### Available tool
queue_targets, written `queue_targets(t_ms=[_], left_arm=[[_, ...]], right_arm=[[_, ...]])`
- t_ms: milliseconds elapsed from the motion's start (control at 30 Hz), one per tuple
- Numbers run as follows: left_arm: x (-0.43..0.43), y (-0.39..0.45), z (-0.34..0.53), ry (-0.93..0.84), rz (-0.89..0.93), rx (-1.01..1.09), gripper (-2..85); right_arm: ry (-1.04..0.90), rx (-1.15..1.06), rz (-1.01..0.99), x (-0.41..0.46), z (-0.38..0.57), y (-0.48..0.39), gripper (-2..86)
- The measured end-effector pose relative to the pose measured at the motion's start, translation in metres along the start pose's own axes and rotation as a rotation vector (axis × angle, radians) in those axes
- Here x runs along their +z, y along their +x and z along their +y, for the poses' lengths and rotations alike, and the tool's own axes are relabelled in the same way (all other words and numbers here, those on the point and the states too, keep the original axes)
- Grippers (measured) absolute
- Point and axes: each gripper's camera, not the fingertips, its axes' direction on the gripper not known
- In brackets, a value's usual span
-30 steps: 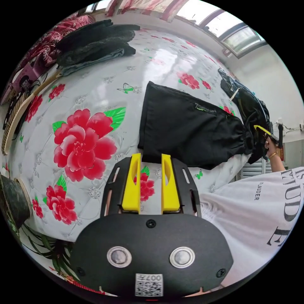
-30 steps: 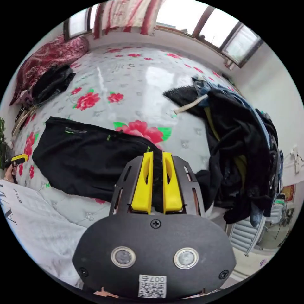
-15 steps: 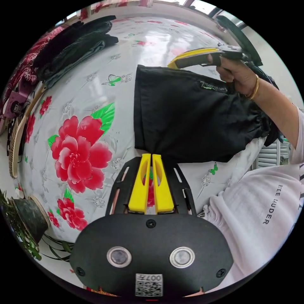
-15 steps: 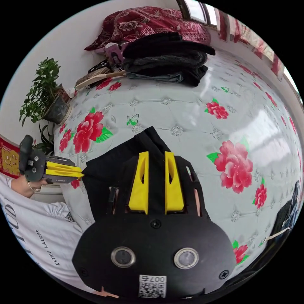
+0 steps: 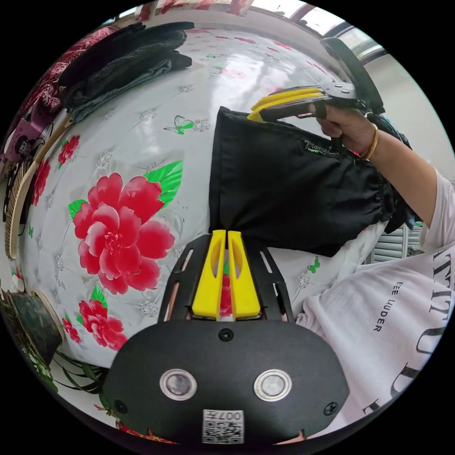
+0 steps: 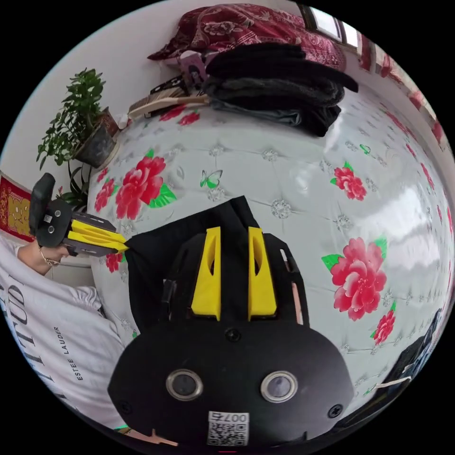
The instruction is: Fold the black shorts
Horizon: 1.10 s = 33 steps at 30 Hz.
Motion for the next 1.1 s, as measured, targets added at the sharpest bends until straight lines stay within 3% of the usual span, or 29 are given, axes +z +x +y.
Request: queue_targets(t_ms=[67, 267, 433, 633, 767, 967, 1100], left_arm=[[0.001, -0.002, 0.004, -0.003, 0.0, 0.001, -0.9], [-0.007, -0.013, 0.017, 0.059, 0.0, -0.022, -0.3], [0.005, -0.032, 0.02, 0.062, -0.017, -0.114, 6.0], [-0.008, -0.068, 0.062, 0.14, 0.093, -0.278, 11.6], [0.013, -0.09, 0.076, 0.157, 0.341, -0.385, 13.9], [0.026, -0.087, 0.067, 0.19, 0.354, -0.436, 10.8], [0.051, -0.083, 0.06, 0.151, 0.479, -0.502, 1.6]], right_arm=[[-0.083, 0.001, 0.066, 0.02, 0.003, -0.003, 0.8], [0.123, 0.044, 0.055, -0.021, 0.02, -0.004, 0.2], [0.016, 0.14, 0.138, 0.001, 0.03, 0.001, 0.8], [0.278, 0.278, 0.111, -0.065, 0.147, 0.001, 0.4], [0.284, 0.493, 0.034, -0.076, 0.271, 0.005, 0.1], [0.305, 0.702, 0.065, -0.083, 0.421, -0.022, -0.1], [0.31, 0.757, 0.112, -0.085, 0.487, -0.039, -0.1]])
